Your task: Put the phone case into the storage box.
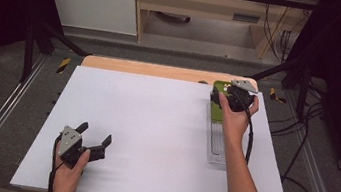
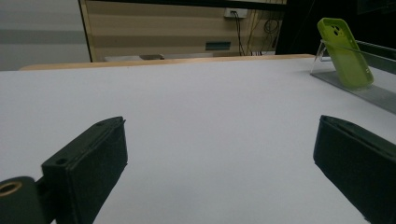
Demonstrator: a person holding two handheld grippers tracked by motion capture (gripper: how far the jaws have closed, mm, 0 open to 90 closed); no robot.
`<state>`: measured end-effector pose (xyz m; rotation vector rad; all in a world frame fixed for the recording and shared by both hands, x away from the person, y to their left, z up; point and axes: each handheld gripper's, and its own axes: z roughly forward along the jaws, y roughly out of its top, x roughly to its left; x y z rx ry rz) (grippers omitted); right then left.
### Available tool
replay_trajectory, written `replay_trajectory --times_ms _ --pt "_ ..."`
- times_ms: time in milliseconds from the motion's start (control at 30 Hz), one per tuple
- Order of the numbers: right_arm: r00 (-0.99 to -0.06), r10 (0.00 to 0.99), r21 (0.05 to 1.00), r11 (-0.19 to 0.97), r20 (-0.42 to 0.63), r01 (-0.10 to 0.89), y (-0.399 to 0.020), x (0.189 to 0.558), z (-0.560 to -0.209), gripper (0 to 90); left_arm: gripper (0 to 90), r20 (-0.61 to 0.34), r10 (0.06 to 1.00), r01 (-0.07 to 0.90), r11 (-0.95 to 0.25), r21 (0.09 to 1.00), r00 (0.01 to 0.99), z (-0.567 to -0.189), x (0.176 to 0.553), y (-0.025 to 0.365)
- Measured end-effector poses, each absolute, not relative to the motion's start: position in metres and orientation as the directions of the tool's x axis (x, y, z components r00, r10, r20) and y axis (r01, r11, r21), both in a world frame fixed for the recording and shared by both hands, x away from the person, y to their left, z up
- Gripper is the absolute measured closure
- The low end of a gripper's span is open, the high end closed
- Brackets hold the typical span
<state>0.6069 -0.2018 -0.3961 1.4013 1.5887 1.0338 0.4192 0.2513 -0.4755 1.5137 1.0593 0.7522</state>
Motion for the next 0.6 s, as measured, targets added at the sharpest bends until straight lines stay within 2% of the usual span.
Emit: replay_trajectory --times_ms 600 --pt "-0.144 0.988 0.945 -0.008 0.058 0.327 -0.194 0.598 -0.384 8.6 2.0 -0.083 0.915 0.227 -0.010 0.974 0.396 -0.476 0.420 0.255"
